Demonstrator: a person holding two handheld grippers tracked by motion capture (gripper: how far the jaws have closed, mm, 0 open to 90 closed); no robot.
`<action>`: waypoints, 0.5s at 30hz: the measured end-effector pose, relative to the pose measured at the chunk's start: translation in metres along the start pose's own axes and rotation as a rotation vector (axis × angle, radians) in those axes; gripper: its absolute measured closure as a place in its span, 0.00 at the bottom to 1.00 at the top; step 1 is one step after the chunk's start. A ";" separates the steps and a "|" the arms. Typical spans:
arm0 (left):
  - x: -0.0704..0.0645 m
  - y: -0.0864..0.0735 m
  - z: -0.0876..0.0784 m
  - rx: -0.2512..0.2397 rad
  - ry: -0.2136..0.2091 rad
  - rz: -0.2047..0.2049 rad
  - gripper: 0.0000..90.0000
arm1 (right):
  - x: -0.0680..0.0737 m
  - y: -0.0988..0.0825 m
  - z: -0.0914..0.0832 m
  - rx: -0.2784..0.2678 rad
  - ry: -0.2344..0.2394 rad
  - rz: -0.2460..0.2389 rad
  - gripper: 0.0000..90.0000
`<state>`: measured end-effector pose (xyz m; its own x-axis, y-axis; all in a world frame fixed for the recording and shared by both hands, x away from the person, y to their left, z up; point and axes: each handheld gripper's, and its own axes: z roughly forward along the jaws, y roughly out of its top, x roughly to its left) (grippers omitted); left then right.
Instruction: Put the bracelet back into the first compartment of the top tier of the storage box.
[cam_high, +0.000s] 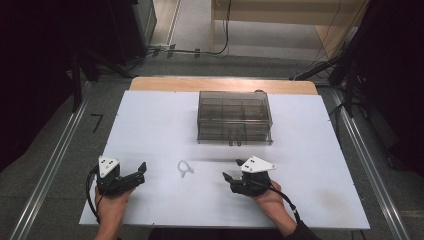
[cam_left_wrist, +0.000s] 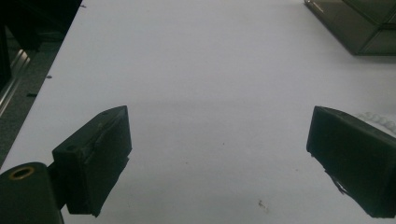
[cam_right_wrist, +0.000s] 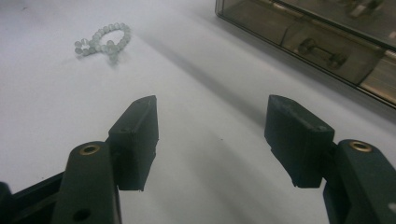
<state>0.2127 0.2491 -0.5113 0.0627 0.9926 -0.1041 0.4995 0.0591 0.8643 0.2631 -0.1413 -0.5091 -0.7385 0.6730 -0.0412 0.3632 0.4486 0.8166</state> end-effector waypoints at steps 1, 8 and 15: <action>0.000 0.000 0.000 0.000 0.000 0.000 0.08 | 0.001 0.000 0.002 -0.001 0.004 -0.004 0.38; 0.000 0.000 0.000 0.001 0.001 -0.001 0.08 | 0.007 0.003 0.010 0.005 0.020 -0.013 0.40; 0.001 0.000 0.000 0.002 -0.003 0.000 0.08 | 0.011 0.004 0.016 0.011 0.034 -0.023 0.41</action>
<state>0.2128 0.2499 -0.5116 0.0649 0.9923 -0.1055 0.5016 0.0590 0.8631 0.2655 -0.1231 -0.5157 -0.7656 0.6421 -0.0395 0.3524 0.4700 0.8093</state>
